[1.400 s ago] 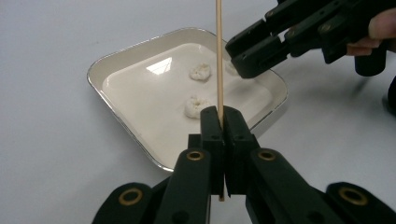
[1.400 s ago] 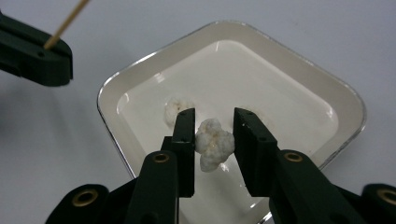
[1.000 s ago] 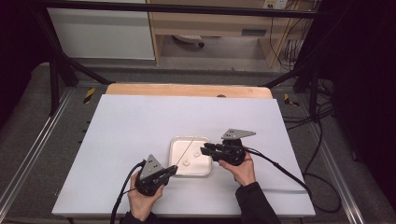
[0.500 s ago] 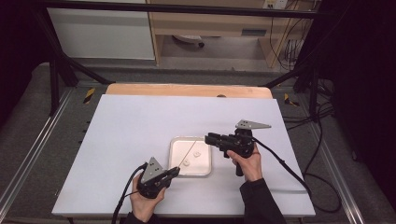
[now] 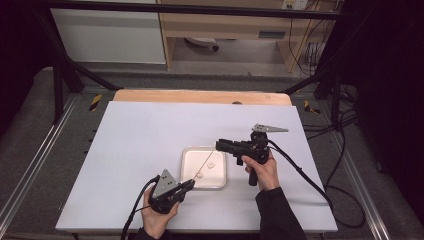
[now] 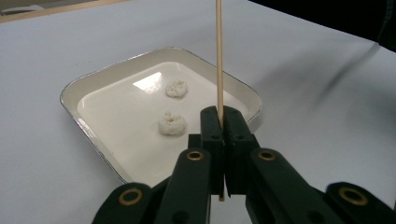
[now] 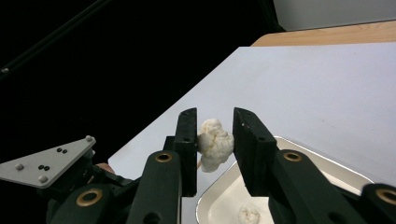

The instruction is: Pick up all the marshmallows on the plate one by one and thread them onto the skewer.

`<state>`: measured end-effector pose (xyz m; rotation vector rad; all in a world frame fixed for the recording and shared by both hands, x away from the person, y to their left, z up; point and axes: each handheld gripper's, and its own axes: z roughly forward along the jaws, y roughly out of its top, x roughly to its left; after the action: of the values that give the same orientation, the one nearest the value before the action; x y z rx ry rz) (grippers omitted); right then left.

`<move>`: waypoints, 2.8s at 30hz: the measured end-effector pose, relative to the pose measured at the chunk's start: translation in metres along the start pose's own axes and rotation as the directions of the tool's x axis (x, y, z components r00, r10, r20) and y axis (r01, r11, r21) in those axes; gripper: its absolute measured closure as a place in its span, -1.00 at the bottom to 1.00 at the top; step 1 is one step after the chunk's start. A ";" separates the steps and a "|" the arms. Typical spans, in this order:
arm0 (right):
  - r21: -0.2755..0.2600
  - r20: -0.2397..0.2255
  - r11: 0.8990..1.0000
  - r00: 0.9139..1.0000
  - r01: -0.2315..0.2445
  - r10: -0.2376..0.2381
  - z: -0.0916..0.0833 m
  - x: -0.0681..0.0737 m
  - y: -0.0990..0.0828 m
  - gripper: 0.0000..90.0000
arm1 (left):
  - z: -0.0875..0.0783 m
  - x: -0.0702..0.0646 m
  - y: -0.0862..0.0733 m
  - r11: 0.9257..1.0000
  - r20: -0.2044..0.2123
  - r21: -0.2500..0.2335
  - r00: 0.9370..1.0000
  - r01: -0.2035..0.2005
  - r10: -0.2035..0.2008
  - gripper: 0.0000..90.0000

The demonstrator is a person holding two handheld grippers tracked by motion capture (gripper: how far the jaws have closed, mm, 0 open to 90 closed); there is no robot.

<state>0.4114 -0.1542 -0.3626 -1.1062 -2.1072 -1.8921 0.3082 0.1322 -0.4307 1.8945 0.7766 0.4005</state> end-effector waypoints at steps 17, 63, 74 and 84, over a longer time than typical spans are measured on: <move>0.048 -0.038 0.998 0.999 -0.030 0.031 0.010 0.000 -0.007 0.62 | 0.000 -0.001 0.000 1.000 -0.006 -0.010 1.000 -0.010 0.010 0.97; 0.092 -0.015 0.996 1.000 -0.022 0.023 0.014 0.003 -0.036 0.79 | 0.015 -0.006 -0.004 0.999 0.006 0.043 0.999 -0.032 0.031 0.97; 0.104 -0.010 0.994 1.000 -0.013 0.014 0.014 0.004 -0.039 0.80 | 0.016 -0.007 -0.004 0.999 0.010 0.046 1.000 -0.028 0.028 0.97; 0.119 -0.011 0.993 1.000 -0.019 0.021 0.015 0.005 -0.044 0.79 | 0.017 -0.006 -0.003 0.999 0.027 0.033 0.999 -0.023 0.022 0.97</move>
<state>0.3890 -0.1366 -0.3994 -1.0831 -2.1617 -1.7351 0.3123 0.1170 -0.4408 1.9369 0.7488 0.3774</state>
